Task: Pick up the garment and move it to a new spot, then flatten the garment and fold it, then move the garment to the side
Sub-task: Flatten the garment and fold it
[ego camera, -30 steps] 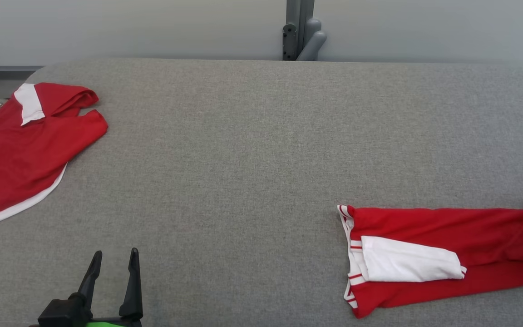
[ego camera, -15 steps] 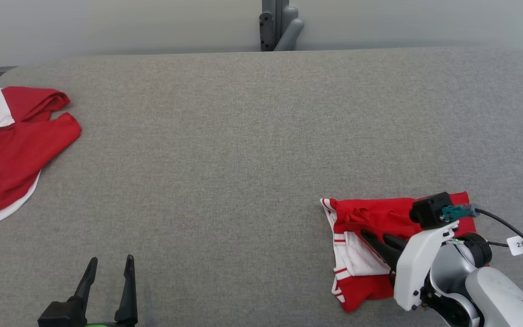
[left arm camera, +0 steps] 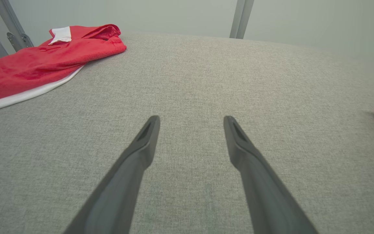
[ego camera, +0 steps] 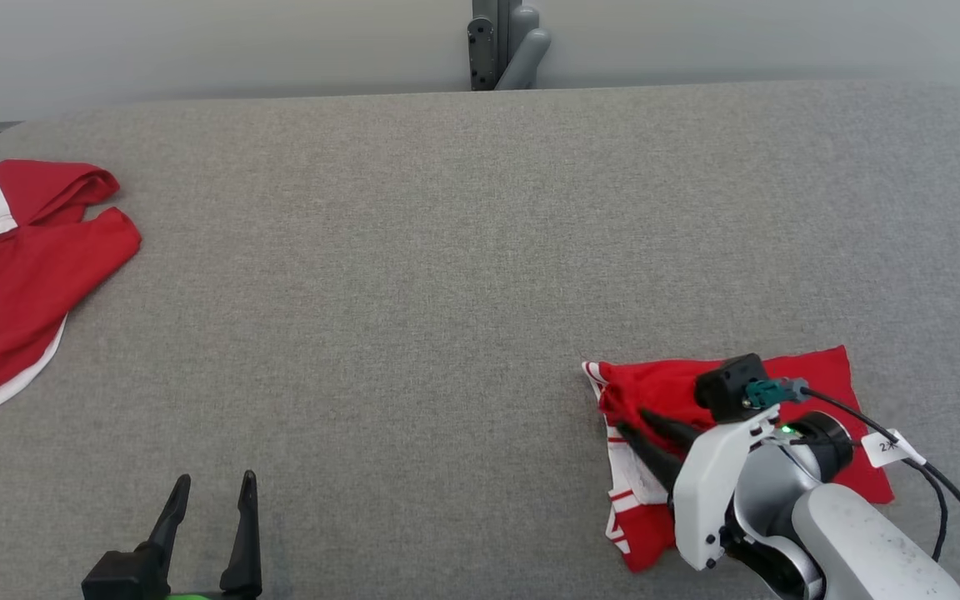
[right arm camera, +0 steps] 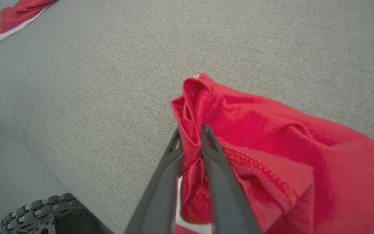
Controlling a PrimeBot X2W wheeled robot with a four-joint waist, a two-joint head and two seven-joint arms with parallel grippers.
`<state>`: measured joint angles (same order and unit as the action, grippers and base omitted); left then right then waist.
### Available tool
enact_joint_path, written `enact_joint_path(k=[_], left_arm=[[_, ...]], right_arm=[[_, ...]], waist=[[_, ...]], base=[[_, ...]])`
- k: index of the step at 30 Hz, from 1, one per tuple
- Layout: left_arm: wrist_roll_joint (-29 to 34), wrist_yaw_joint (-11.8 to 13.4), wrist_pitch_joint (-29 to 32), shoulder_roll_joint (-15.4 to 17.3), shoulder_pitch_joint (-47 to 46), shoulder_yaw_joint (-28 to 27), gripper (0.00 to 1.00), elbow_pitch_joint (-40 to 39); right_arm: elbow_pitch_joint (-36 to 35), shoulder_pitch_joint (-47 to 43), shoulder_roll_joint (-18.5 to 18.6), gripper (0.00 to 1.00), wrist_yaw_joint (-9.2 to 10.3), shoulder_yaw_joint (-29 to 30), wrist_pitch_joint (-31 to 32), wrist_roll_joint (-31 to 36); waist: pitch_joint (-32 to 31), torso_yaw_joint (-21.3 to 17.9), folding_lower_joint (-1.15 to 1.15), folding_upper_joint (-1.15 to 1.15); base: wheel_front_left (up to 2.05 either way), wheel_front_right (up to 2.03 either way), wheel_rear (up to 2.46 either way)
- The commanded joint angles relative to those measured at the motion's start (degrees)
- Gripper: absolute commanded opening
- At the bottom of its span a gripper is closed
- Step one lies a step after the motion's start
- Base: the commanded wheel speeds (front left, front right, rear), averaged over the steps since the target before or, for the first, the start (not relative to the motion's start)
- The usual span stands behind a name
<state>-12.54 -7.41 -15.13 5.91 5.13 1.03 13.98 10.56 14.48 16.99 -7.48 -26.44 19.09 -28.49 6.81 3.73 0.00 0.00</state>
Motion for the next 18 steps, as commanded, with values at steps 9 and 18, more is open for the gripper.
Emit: enact_joint_path(k=[9, 18], left_arm=[[-0.4, -0.1, 0.0, -0.4, 0.1, -0.6, 1.00, 0.3], [-0.5, -0.1, 0.0, -0.9, 0.7, -1.5, 1.00, -0.6]], right_arm=[[-8.7, -1.9, 3.5, 1.00, 0.00, -2.0, 2.0, -3.0], [-26.3, -10.4, 3.7, 1.00, -0.01, 16.5, -0.5, -3.6]], waist=[[-0.9, 0.4, 0.00, 0.00], [-0.1, -0.3, 0.00, 0.00]], base=[[0.00, 0.00, 0.00], [0.00, 0.00, 0.00]])
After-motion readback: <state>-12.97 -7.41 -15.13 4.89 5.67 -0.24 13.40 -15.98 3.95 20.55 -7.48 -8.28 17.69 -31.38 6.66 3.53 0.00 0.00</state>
